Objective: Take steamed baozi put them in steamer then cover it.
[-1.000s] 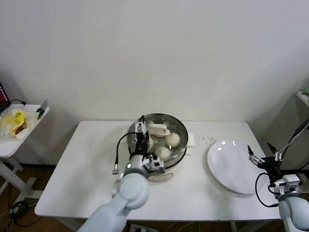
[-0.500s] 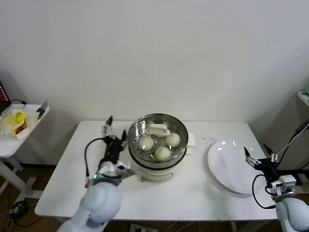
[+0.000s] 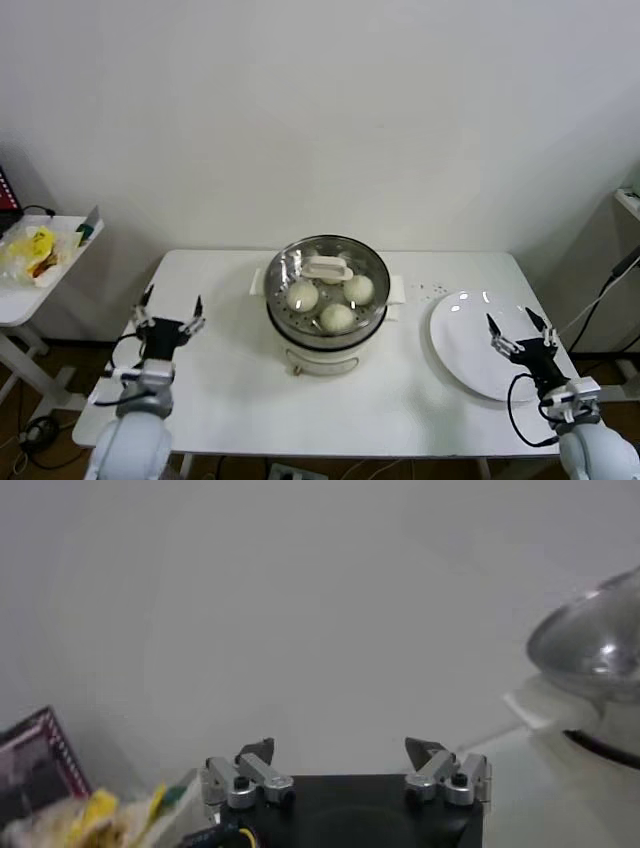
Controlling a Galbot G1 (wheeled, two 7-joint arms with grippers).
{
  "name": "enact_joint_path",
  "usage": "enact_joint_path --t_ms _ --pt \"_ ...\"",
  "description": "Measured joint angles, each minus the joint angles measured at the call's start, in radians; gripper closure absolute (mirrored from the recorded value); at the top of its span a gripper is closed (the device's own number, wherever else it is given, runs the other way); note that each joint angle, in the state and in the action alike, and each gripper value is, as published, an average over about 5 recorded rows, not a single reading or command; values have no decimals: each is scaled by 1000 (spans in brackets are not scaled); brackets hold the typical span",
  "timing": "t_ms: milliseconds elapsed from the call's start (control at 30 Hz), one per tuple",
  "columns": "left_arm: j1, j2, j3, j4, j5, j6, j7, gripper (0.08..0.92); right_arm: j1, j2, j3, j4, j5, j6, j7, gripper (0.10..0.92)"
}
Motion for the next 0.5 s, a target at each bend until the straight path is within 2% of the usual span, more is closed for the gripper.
enact_joint_path --t_ms 267,500 --pt "97 -41 -76 88 -118 -262 5 177 -11 22 -8 15 7 27 -8 203" --pt "126 -57 -101 133 -158 -375 7 177 -12 34 -6 18 -1 40 -15 203"
